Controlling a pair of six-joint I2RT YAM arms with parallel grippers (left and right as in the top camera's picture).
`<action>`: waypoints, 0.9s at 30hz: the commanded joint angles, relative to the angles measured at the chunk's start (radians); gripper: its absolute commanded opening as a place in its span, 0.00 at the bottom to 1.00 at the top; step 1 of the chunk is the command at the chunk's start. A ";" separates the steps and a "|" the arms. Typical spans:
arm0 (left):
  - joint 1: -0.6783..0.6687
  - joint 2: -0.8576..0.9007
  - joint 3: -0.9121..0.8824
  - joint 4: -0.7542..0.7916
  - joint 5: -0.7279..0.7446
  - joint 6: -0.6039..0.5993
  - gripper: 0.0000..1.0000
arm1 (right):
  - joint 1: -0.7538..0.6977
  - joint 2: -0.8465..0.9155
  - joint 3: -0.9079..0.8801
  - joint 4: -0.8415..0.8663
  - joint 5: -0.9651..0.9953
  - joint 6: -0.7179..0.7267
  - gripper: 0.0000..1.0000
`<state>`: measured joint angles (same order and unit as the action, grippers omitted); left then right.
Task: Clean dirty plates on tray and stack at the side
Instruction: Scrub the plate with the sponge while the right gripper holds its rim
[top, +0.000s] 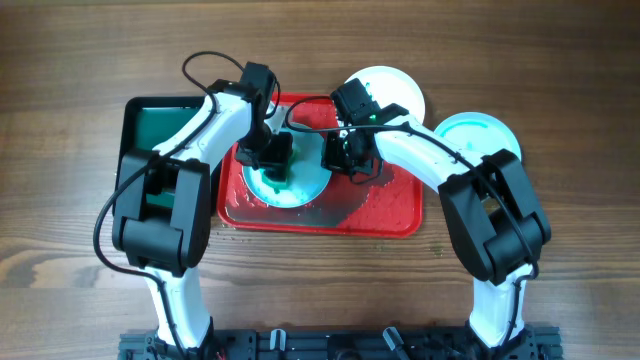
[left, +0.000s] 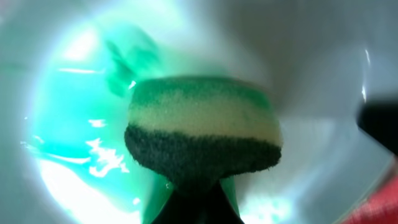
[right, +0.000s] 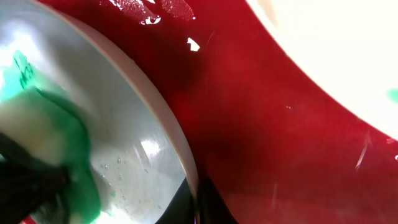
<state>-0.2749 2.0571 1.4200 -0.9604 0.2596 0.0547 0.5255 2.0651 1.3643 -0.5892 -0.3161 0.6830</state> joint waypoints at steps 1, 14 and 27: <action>-0.014 0.051 -0.030 -0.058 0.117 0.148 0.04 | 0.001 0.024 0.023 0.019 -0.045 -0.003 0.04; -0.014 0.051 -0.030 0.113 -0.616 -0.626 0.04 | 0.001 0.024 0.023 0.019 -0.045 -0.006 0.04; -0.086 0.051 -0.030 -0.076 0.174 0.097 0.04 | 0.000 0.024 0.023 0.027 -0.060 -0.026 0.04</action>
<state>-0.3084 2.0525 1.4220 -1.0157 0.0452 -0.1684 0.5266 2.0739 1.3678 -0.5716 -0.3473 0.6746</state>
